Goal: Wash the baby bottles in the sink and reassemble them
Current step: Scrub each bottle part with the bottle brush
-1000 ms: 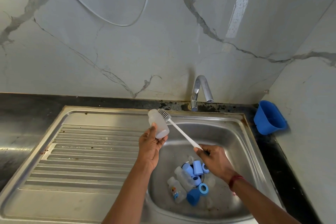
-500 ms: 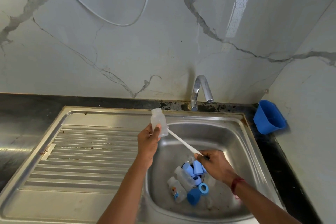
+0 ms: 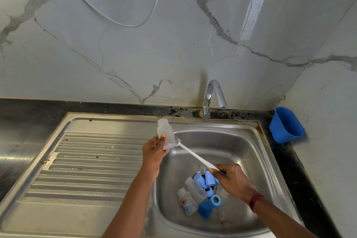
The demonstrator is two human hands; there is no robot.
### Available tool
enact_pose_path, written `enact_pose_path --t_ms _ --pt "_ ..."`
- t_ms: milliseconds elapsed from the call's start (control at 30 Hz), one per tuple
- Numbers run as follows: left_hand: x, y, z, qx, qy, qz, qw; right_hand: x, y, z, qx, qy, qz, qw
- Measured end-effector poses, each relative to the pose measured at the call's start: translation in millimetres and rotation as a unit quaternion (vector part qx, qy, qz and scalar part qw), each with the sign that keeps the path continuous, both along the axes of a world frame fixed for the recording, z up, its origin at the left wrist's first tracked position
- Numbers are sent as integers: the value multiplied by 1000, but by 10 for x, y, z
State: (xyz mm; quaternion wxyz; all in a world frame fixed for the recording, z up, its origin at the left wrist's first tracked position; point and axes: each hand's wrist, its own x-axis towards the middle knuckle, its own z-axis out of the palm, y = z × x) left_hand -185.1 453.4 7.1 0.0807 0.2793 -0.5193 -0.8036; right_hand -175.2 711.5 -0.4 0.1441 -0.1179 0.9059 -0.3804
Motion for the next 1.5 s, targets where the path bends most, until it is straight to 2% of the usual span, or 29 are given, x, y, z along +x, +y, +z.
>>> enact_pose_path --t_ms 300,600,767,867,1000,1200,1500 --pt "86 32 -15 -10 -11 -80 997 -106 -73 -39 -24 -8 -42 999" --pt "7 73 -38 -52 5 -11 999 24 -22 -42 -5 30 -8 1000" --pt "-43 75 -43 -31 8 28 999 55 76 -19 44 26 18 999" --pt "-33 50 -14 2 7 27 1000 69 115 -12 22 9 -15 1000" --pt "2 35 -20 93 -11 2 996 35 73 -1 -18 -7 -67 998" --pt "13 15 -56 121 -29 -20 992 26 25 56 -52 35 -57 996" --pt "-37 -60 -39 142 -13 -7 990 33 190 -1 -34 110 32 993"
